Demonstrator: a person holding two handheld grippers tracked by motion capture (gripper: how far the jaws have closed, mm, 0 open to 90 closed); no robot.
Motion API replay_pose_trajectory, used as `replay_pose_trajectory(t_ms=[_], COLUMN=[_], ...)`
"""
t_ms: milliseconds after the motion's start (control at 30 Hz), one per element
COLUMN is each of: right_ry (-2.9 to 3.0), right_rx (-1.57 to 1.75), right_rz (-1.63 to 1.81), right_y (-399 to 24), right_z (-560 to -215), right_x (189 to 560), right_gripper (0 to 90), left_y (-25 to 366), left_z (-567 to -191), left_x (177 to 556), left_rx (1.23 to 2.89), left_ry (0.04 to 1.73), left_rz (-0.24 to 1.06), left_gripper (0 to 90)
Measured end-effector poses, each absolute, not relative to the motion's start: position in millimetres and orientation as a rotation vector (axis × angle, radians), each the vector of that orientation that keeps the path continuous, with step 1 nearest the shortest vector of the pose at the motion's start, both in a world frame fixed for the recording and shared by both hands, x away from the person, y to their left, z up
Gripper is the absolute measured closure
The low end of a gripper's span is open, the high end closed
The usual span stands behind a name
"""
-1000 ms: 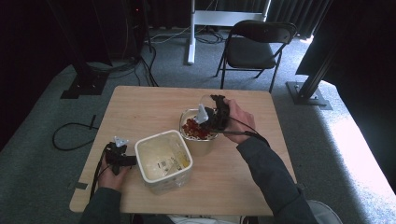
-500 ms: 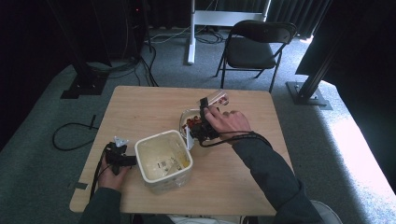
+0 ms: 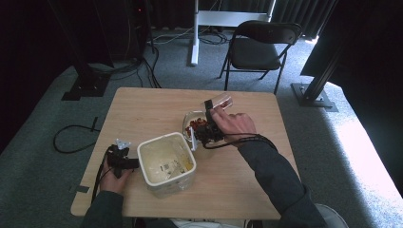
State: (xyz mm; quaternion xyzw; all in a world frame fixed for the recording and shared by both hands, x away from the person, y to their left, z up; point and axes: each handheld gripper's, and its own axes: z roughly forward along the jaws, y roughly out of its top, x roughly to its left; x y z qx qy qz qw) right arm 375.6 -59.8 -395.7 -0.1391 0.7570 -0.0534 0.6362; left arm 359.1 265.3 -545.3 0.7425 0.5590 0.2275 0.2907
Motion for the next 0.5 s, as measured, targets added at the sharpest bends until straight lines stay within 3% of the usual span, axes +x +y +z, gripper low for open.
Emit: replay_pose_trajectory(t_ms=[500], right_ry=[2.144], right_rx=[0.449], right_rz=[1.040], right_y=[-87], right_z=[-341], right_x=[374], right_gripper=[36.8], left_y=[265], left_z=[-545], left_x=[359], left_rx=[1.978], left_ry=[1.491], left_rz=[0.608], left_gripper=[3.3])
